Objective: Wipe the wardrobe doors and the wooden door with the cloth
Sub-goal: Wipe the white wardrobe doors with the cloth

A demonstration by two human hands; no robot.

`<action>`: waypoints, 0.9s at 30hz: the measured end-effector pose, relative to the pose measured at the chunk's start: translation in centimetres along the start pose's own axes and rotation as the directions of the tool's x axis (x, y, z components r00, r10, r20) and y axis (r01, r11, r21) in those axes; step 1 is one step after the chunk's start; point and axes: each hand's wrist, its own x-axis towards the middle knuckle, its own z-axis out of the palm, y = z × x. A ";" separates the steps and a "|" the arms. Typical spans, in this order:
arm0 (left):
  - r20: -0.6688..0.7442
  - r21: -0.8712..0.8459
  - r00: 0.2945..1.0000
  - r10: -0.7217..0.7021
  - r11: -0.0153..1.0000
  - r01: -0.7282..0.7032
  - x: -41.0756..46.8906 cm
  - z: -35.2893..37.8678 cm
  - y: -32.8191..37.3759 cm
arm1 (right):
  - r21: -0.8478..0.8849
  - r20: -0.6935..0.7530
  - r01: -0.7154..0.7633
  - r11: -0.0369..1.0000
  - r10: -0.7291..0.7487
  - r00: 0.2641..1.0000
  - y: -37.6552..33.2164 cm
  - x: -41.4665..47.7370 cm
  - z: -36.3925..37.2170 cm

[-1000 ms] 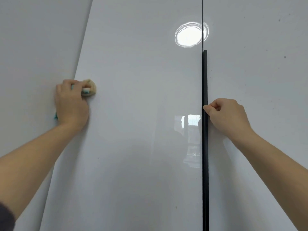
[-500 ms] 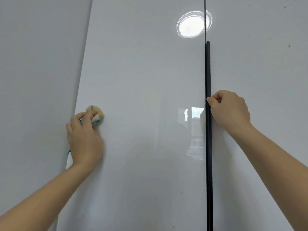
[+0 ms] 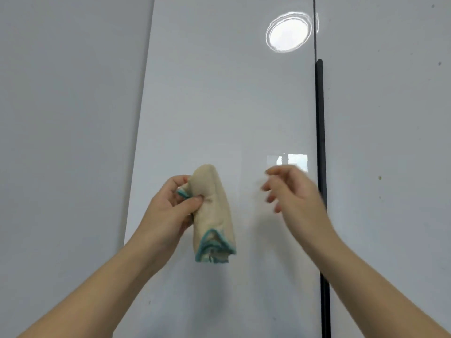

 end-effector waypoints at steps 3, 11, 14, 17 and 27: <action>0.032 -0.015 0.999 0.015 1.000 -0.014 -0.7 0.2 -0.3 | 0.266 0.343 -0.302 0.916 0.203 0.917 1.0 -1.6 2.1; -0.046 0.143 0.999 0.029 0.990 -0.022 -1.7 -1.1 -1.7 | 0.531 0.581 -0.495 0.688 0.130 0.803 2.4 -4.6 4.9; -0.130 0.297 0.984 0.122 0.952 -0.079 -1.7 -1.8 -1.7 | 0.550 0.563 -0.514 0.659 0.162 0.810 1.4 -5.4 5.7; -0.182 0.450 0.961 0.206 0.887 -0.105 -1.0 -3.8 -1.5 | 0.480 0.298 -0.372 0.795 0.251 0.921 0.0 -4.9 5.8; -0.246 0.753 0.864 0.439 0.648 -0.115 0.4 -9.7 0.1 | -0.380 -0.051 0.318 0.869 -0.363 0.930 -2.7 5.6 7.3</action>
